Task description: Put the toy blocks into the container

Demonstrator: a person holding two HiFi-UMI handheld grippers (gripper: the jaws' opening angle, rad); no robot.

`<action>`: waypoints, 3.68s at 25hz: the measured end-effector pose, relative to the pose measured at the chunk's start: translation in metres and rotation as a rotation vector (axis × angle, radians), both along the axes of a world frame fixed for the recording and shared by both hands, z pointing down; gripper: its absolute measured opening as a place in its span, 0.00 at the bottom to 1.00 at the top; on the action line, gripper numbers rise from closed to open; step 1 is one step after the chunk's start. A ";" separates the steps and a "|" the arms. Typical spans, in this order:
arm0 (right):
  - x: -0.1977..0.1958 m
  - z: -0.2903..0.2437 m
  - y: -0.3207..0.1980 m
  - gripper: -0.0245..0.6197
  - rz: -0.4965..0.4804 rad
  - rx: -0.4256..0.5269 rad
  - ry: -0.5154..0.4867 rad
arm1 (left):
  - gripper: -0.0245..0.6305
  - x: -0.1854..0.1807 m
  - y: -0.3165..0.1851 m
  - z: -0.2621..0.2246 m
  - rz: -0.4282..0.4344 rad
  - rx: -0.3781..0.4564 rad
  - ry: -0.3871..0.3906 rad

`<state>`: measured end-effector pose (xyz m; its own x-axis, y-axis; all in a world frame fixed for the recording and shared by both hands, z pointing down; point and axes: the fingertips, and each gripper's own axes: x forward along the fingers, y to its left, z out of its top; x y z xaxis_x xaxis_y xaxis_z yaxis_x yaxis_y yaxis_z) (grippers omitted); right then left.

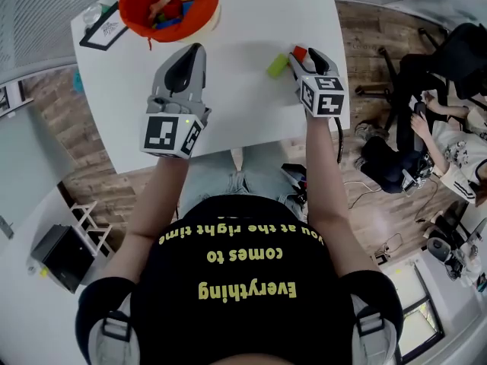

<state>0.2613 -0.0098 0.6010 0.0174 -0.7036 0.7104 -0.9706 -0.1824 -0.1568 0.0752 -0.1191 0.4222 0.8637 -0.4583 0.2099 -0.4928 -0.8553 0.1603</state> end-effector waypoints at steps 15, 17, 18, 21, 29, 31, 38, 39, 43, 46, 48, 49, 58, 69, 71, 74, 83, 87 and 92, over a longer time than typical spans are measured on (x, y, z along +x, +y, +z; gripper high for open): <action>0.002 0.001 -0.012 0.34 0.006 -0.014 0.000 | 0.04 -0.009 -0.004 0.004 -0.023 -0.003 -0.005; 0.002 0.002 -0.013 0.34 0.004 -0.019 0.002 | 0.04 -0.010 -0.003 0.004 -0.022 -0.003 -0.005; 0.002 0.003 -0.014 0.35 0.001 -0.021 0.003 | 0.04 -0.010 -0.003 0.005 -0.022 -0.004 -0.006; -0.003 0.005 -0.016 0.35 -0.036 -0.042 0.020 | 0.04 -0.011 -0.003 0.005 -0.024 -0.004 -0.008; -0.020 0.013 -0.008 0.42 -0.160 -0.123 0.066 | 0.04 -0.013 -0.006 0.005 -0.032 -0.005 -0.001; -0.020 0.014 -0.007 0.42 -0.158 -0.128 0.067 | 0.04 -0.012 -0.006 0.004 -0.031 -0.005 0.000; -0.021 0.012 -0.005 0.30 -0.182 -0.131 0.073 | 0.04 -0.013 -0.006 0.002 -0.038 -0.004 0.003; -0.022 0.011 -0.005 0.30 -0.185 -0.128 0.073 | 0.04 -0.014 -0.006 0.001 -0.040 -0.002 0.004; -0.022 0.003 -0.009 0.29 -0.194 -0.096 0.070 | 0.04 -0.018 -0.008 -0.001 -0.054 0.004 0.010; -0.018 -0.009 -0.014 0.28 -0.188 -0.054 0.066 | 0.04 -0.020 -0.009 -0.004 -0.064 0.009 0.015; -0.016 -0.020 -0.017 0.28 -0.184 -0.018 0.056 | 0.04 -0.023 -0.010 -0.007 -0.072 0.016 0.019; -0.015 -0.026 -0.018 0.28 -0.185 -0.001 0.057 | 0.04 -0.024 -0.009 -0.009 -0.076 0.021 0.022; -0.003 -0.097 -0.039 0.28 -0.181 0.173 0.091 | 0.04 -0.043 -0.011 -0.034 -0.141 0.065 0.051; -0.011 -0.160 -0.055 0.28 -0.211 0.310 0.120 | 0.04 -0.070 -0.012 -0.059 -0.217 0.117 0.064; -0.013 -0.169 -0.058 0.28 -0.221 0.333 0.128 | 0.04 -0.075 -0.013 -0.064 -0.234 0.126 0.073; -0.014 -0.181 -0.061 0.28 -0.233 0.358 0.143 | 0.04 -0.081 -0.011 -0.072 -0.251 0.142 0.084; -0.019 -0.219 -0.070 0.28 -0.253 0.444 0.176 | 0.04 -0.098 -0.010 -0.084 -0.302 0.175 0.096; -0.024 -0.234 -0.073 0.28 -0.260 0.475 0.183 | 0.04 -0.104 -0.011 -0.088 -0.315 0.183 0.098; -0.034 -0.246 -0.080 0.28 -0.292 0.505 0.183 | 0.04 -0.112 -0.012 -0.090 -0.342 0.192 0.103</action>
